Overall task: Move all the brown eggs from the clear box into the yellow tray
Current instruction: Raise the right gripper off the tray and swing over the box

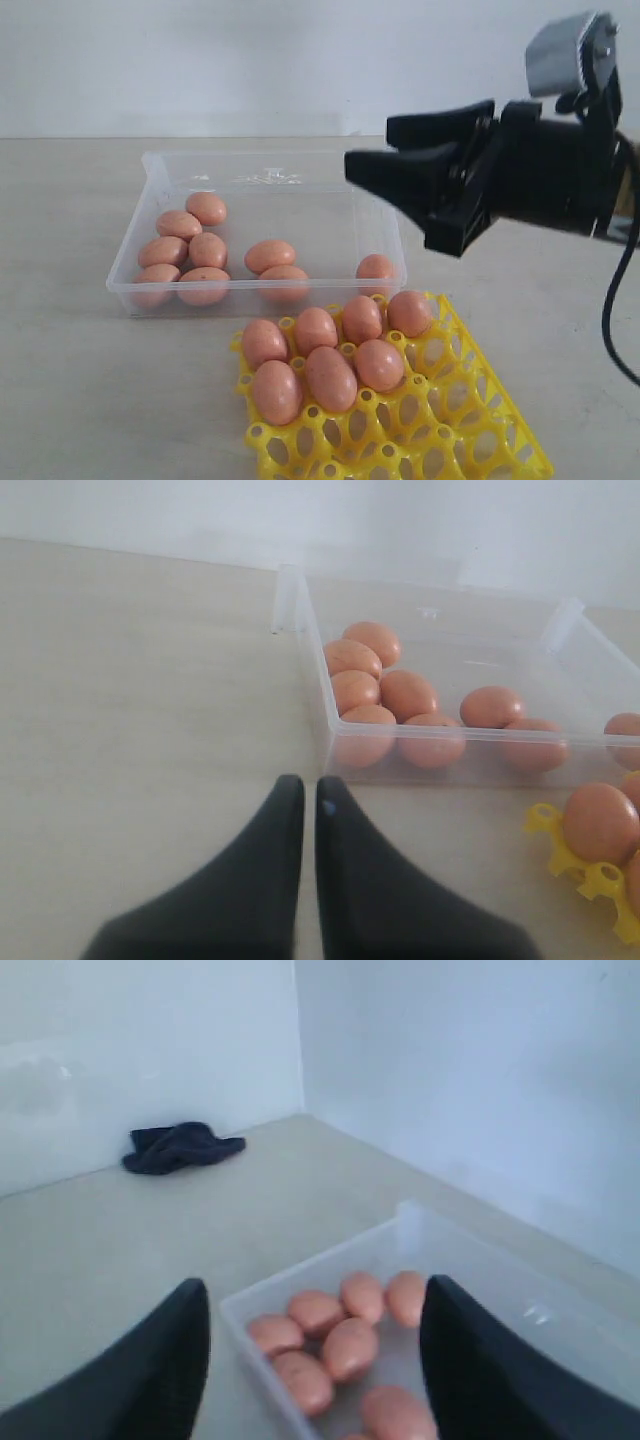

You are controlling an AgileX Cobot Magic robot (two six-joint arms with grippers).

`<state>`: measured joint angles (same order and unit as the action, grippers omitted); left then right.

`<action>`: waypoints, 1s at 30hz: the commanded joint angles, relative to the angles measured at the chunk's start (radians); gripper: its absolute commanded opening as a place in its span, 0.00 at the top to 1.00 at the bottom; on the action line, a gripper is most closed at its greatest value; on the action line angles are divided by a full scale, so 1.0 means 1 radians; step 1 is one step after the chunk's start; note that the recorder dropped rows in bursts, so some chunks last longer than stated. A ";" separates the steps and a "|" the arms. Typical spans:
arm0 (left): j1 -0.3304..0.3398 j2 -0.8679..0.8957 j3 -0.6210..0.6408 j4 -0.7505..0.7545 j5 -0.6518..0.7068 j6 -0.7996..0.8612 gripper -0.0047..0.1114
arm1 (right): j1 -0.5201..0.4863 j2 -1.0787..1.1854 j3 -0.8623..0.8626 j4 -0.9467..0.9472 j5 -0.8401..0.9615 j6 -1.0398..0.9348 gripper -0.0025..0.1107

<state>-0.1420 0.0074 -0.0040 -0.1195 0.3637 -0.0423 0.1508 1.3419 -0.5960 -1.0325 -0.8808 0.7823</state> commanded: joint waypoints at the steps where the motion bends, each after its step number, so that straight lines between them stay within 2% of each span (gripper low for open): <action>1: -0.002 0.004 0.004 0.004 -0.009 0.004 0.92 | 0.001 -0.062 -0.104 -0.061 0.262 0.012 0.75; 5: -0.002 0.004 0.004 0.004 -0.009 0.004 0.92 | 0.001 -0.062 -0.184 -0.140 0.398 0.060 0.98; 10: -0.002 0.004 0.004 0.004 -0.009 0.004 0.92 | 0.001 -0.052 -0.274 -0.229 0.517 0.237 0.98; 13: -0.002 0.004 0.004 0.004 -0.009 0.004 0.92 | 0.001 -0.016 -0.335 -0.398 0.557 0.446 0.98; 15: -0.002 0.004 0.004 0.004 -0.009 0.004 0.92 | 0.001 0.022 -0.388 -0.644 0.566 0.697 0.98; 16: -0.002 0.004 0.004 0.004 -0.009 0.004 0.92 | -0.001 0.067 -0.430 -0.712 0.556 0.897 0.98; 24: -0.002 0.004 0.004 0.004 -0.009 0.004 0.92 | 0.023 0.269 -0.621 -0.712 0.203 0.876 0.98; 30: -0.002 0.004 0.004 0.004 -0.009 0.004 0.92 | 0.188 0.388 -0.745 -0.712 0.064 0.874 0.98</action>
<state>-0.1420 0.0074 -0.0040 -0.1195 0.3637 -0.0423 0.2718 1.6985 -1.2954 -1.7393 -0.7578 1.6575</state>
